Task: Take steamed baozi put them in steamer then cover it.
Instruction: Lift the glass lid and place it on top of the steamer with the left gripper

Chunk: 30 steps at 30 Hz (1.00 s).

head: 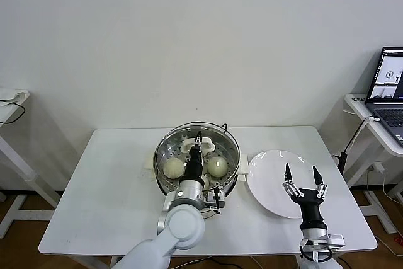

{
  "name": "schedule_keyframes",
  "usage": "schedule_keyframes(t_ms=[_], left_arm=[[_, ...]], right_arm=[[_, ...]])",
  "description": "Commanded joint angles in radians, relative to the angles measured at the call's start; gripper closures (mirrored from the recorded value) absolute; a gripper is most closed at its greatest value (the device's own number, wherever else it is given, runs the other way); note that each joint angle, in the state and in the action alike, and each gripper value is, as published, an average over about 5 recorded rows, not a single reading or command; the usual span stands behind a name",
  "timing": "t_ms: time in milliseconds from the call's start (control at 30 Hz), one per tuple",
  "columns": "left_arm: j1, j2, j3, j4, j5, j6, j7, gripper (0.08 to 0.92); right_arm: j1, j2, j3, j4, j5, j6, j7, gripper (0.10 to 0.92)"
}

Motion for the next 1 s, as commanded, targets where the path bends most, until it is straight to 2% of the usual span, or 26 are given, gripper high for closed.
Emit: schedule_keyframes(t_ms=[33, 1000], left_arm=[[0.027, -0.008, -0.005, 0.007, 0.013, 0.049, -0.006, 0.811], [0.041, -0.023, -0.014, 0.030, 0.021, 0.028, -0.019, 0.811]], right_arm=[[0.000, 0.001, -0.002, 0.000, -0.002, 0.000, -0.001, 0.203], [0.002, 0.001, -0.011, -0.006, -0.010, 0.004, -0.008, 0.203]])
